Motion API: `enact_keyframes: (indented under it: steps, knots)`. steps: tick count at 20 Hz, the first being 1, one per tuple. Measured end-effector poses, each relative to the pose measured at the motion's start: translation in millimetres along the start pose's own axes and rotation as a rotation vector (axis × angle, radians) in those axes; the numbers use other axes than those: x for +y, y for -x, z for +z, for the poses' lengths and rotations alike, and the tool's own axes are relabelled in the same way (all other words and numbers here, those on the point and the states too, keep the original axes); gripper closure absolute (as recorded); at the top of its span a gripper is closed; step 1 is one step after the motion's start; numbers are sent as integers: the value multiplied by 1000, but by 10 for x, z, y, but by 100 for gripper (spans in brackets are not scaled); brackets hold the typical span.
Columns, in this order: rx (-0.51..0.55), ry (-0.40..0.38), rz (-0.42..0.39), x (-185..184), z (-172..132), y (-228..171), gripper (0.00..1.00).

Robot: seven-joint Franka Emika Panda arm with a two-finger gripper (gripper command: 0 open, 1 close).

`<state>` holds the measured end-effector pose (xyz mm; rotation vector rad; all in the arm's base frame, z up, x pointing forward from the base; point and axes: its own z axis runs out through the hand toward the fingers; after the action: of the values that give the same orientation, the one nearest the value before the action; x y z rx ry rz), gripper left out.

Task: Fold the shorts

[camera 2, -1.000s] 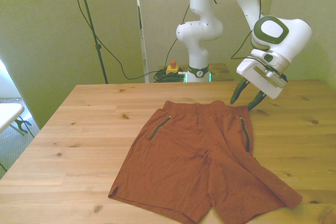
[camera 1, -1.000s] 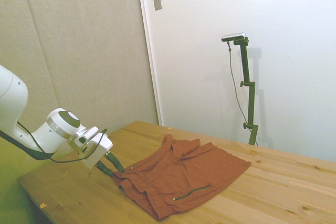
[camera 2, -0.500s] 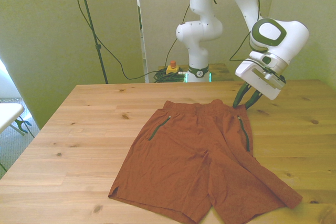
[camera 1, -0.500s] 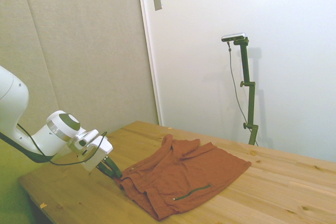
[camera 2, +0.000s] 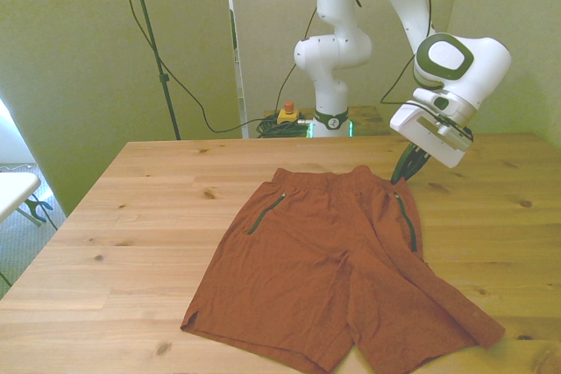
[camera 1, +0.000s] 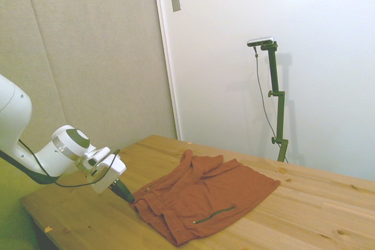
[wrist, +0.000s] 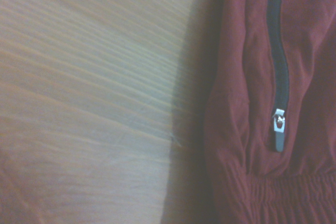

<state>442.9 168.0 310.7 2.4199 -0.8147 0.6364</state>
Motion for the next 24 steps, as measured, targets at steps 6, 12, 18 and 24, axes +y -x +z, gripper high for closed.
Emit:
enact_keyframes:
  steps: [6, 12, 18, 24]
  knots:
    - [-12, 2, 10, 385, -78, 1, 100]
    - [-46, -72, 73, 916, -299, -325, 100]
    - [-66, -146, 219, 1355, -500, -1101, 100]
    - [-81, -147, 342, 2110, -457, -1589, 100]
